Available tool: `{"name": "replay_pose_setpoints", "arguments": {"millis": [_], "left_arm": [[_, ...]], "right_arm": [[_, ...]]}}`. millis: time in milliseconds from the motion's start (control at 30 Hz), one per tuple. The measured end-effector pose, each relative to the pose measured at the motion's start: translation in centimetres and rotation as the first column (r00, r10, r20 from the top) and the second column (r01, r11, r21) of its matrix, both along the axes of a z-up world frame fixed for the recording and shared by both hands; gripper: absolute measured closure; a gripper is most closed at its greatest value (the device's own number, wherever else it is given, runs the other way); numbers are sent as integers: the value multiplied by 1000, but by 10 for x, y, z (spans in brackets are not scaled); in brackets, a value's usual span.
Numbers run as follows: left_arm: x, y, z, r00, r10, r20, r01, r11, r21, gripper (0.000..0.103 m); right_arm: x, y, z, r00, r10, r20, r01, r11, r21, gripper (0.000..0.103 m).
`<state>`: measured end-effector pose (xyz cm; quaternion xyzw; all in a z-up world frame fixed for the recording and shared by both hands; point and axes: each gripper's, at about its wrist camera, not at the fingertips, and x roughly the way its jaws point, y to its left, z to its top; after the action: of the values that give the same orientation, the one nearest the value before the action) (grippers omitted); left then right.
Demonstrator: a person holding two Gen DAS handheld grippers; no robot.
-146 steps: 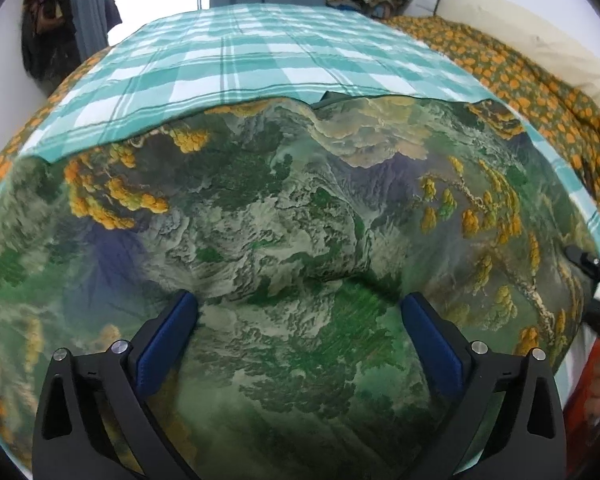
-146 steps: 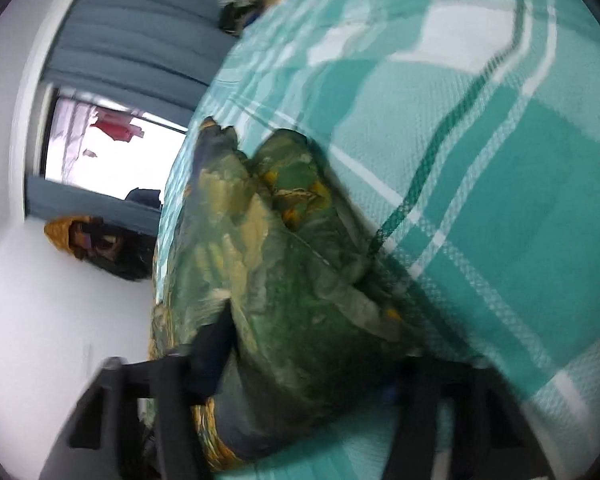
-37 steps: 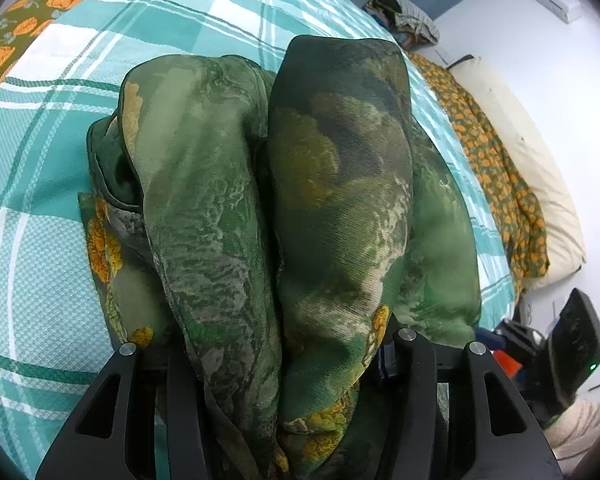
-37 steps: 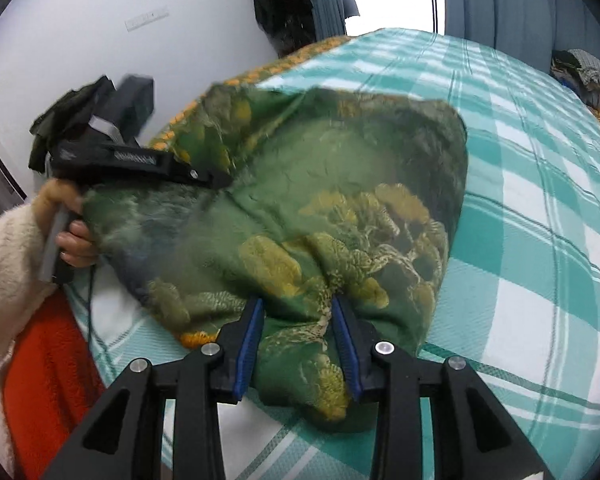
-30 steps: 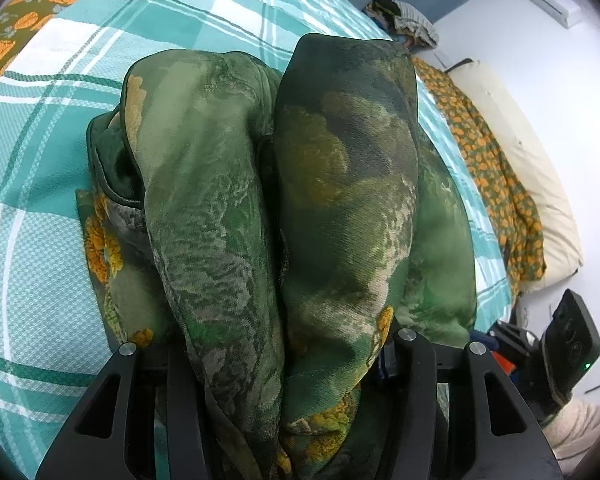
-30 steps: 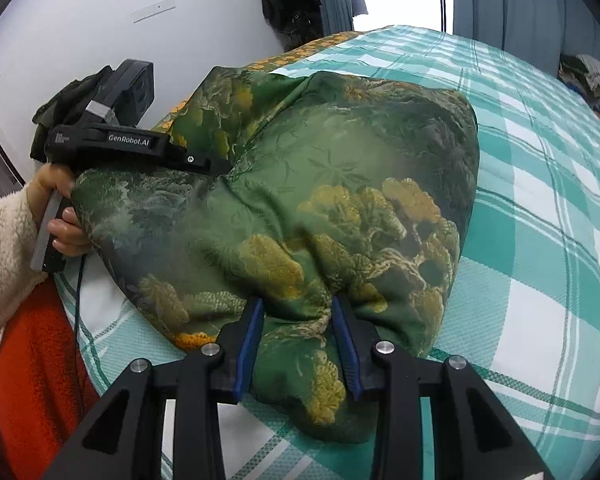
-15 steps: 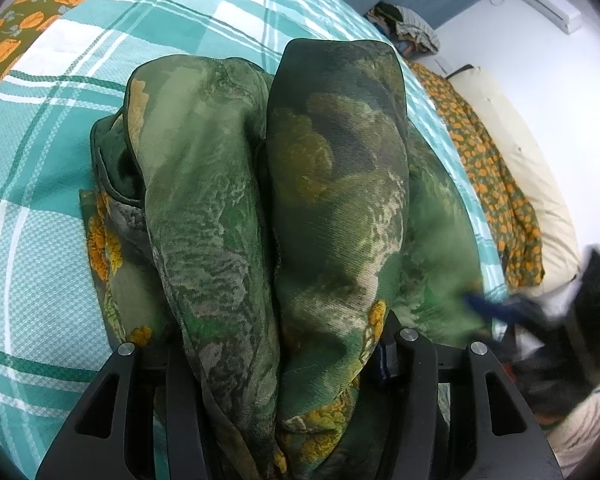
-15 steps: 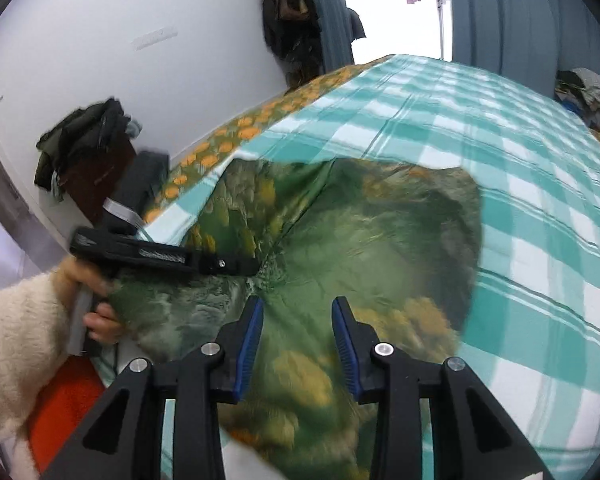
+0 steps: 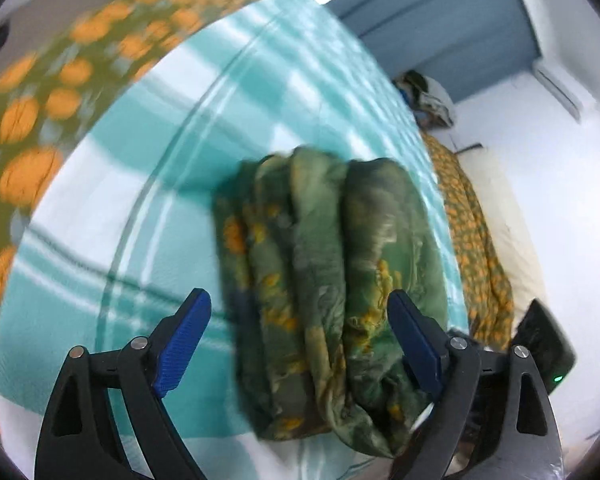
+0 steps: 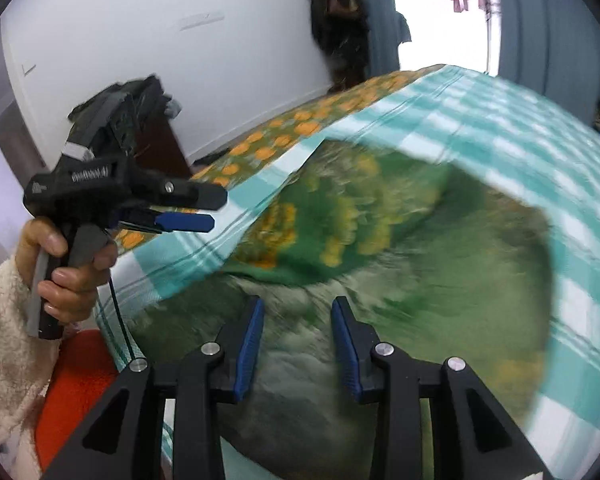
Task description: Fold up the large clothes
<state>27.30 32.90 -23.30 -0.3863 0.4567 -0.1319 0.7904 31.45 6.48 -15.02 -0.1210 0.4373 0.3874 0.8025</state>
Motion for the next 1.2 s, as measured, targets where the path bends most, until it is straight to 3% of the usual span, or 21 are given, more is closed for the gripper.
{"name": "replay_pose_setpoints", "arguments": {"millis": [67,200,300,400,500,600,667,733,800,867,933,1000,1100,1133,1167,1200], "left_arm": [[3,-4,-19,999,-16,-32,15,999,-33,13],[21,-30,-34,995,-95,-28,92,991,-102,13],[40,-52,-35,988,-142,-53,140,989,-41,3],[56,-71,-41,979,-169,-116,178,981,79,0],[63,-75,-49,975,-189,-119,195,980,47,0],[65,-74,-52,974,-190,-122,194,981,28,0],[65,-73,-53,973,-193,-122,198,980,32,0],[65,-74,-54,972,-199,-123,203,979,27,0],[67,-77,-57,972,-202,-124,206,978,23,0],[65,-80,-56,970,-209,-125,214,976,28,0],[65,-82,-57,969,-215,-125,221,974,42,0],[71,-90,-60,969,-213,-126,220,974,44,0],[82,-99,-61,970,-208,-125,212,977,25,0],[84,-100,-62,972,-198,-130,202,979,23,0],[87,-98,-63,973,-187,-135,193,981,31,1],[87,-101,-58,975,-179,-128,186,981,46,14]], "right_arm": [[1,6,-14,1000,-8,-17,8,1000,-9,65],[-9,11,-20,999,-4,45,6,999,-40,65],[-14,14,-22,998,-2,67,6,998,-59,65],[-21,16,-24,994,1,106,7,997,-79,65],[-26,10,-16,994,-11,111,20,996,-81,66],[-20,-20,8,998,-51,22,51,999,3,61],[-11,-55,23,991,-128,-26,130,987,91,30],[-4,-104,33,969,-244,-28,246,959,139,23],[9,-144,22,945,-318,-73,325,937,124,22],[23,-176,-4,905,-382,-188,403,911,86,22],[32,-197,-35,861,-355,-364,434,887,161,21],[39,-199,-53,838,-317,-444,438,876,201,21],[62,-190,-86,769,-251,-587,460,856,237,17],[61,-188,-89,767,-240,-595,458,854,246,17],[62,-181,-86,787,-245,-566,440,867,236,19],[61,-173,-79,814,-257,-521,416,884,214,20]]}}
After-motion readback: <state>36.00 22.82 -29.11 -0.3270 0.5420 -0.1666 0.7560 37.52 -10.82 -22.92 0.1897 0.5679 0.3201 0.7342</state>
